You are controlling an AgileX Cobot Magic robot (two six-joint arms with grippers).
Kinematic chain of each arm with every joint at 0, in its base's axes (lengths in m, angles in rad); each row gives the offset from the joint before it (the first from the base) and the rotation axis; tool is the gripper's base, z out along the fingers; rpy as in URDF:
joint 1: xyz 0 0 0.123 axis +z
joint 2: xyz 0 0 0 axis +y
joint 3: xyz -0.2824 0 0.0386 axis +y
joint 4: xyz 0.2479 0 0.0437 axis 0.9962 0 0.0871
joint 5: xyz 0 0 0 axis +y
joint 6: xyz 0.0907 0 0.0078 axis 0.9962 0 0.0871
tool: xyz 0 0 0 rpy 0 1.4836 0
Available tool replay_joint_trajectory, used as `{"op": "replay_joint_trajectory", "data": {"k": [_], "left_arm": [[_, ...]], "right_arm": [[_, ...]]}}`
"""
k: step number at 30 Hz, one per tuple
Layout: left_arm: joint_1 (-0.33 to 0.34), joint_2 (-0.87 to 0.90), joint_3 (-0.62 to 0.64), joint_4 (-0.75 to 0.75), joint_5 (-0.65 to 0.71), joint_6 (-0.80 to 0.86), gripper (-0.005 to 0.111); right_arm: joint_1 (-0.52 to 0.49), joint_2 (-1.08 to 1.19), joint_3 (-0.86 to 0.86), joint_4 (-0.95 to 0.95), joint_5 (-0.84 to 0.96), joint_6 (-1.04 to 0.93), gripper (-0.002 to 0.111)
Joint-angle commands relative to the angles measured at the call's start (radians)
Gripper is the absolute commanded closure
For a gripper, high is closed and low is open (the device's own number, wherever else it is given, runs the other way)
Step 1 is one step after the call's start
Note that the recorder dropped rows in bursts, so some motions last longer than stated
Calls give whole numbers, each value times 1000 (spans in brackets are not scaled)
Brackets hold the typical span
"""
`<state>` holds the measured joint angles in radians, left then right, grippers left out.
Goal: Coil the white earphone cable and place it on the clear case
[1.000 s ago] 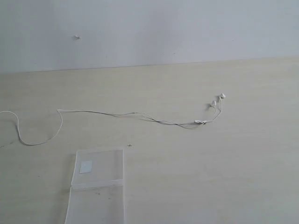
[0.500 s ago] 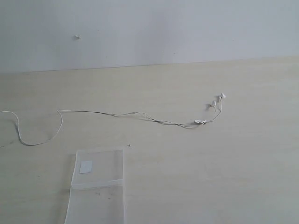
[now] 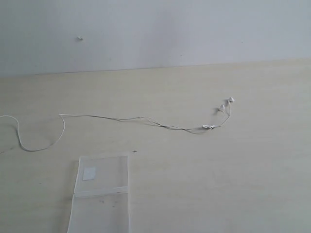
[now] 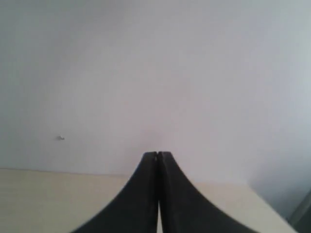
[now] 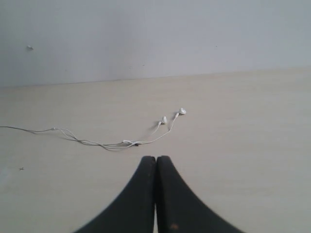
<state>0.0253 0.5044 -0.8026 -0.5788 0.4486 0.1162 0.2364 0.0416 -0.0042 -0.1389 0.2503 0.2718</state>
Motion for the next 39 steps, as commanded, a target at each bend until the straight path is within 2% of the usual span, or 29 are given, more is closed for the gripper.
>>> {"op": "replay_joint_trajectory", "data": {"k": [1, 3, 7, 8, 11, 15, 21, 24, 28, 32, 39], "left_arm": [[-25, 305, -200, -70, 170, 264, 105], [-24, 502, -340, -11, 323, 364, 105], [-24, 735, -496, 94, 422, 395, 104], [-24, 826, -570, 151, 467, 393, 99], [-24, 956, -663, 249, 539, 340, 87], [-25, 1099, -745, 376, 627, 360, 75], [-25, 1248, -767, 438, 716, 348, 76], [-25, 1304, -767, 436, 708, 354, 76], [-25, 1363, -770, 442, 612, 405, 76], [-25, 1427, -812, 455, 572, 392, 75], [-26, 1576, -951, 469, 629, 326, 58]], "right_arm": [[-5, -7, 4, -21, -9, -16, 108], [-5, -7, 4, -21, -10, -16, 108], [-5, -7, 4, -21, -10, -16, 108], [-5, -7, 4, -21, -10, -16, 108], [-5, -7, 4, -21, -10, -9, 108], [-5, -7, 4, -21, -10, -9, 108], [-5, -7, 4, -19, -10, -10, 108], [-5, -7, 4, -19, -10, -10, 108], [-5, -7, 4, -19, -10, -10, 108], [-5, -7, 4, -19, -10, -10, 108], [-5, -7, 4, -19, -10, -10, 108]]}}
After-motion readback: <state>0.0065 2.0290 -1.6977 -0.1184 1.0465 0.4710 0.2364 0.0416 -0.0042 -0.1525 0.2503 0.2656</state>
